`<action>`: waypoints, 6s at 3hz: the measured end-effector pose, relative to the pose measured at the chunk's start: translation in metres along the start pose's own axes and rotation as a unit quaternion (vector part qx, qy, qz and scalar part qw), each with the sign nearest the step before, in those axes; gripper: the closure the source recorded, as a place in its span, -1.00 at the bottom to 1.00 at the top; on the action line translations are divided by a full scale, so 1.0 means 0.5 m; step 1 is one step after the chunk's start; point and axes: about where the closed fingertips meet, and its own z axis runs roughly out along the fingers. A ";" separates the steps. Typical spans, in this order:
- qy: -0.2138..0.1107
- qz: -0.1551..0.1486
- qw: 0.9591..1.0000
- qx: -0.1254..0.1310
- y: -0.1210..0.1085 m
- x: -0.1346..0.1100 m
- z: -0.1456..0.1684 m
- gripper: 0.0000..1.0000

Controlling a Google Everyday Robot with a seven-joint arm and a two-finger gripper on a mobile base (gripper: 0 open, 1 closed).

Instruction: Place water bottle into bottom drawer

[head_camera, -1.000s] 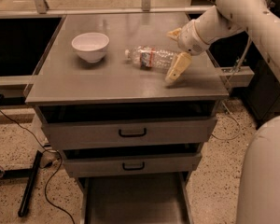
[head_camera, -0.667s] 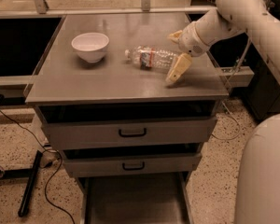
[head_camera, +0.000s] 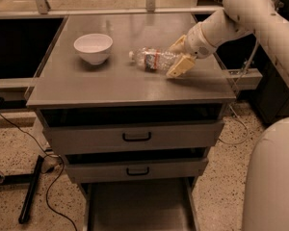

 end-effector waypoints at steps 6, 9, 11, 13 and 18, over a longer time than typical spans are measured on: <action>-0.002 0.000 1.000 0.019 0.064 0.023 -0.095 1.00; 0.007 -0.005 0.997 0.076 0.286 0.080 -0.219 1.00; 0.028 -0.003 0.997 0.078 0.459 0.096 -0.215 1.00; 0.027 0.014 0.998 0.052 0.496 0.136 -0.175 1.00; 0.004 0.046 0.997 0.064 0.621 0.413 0.165 1.00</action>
Offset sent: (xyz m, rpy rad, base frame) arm 0.0000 0.0000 0.0000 0.0000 0.0000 0.0000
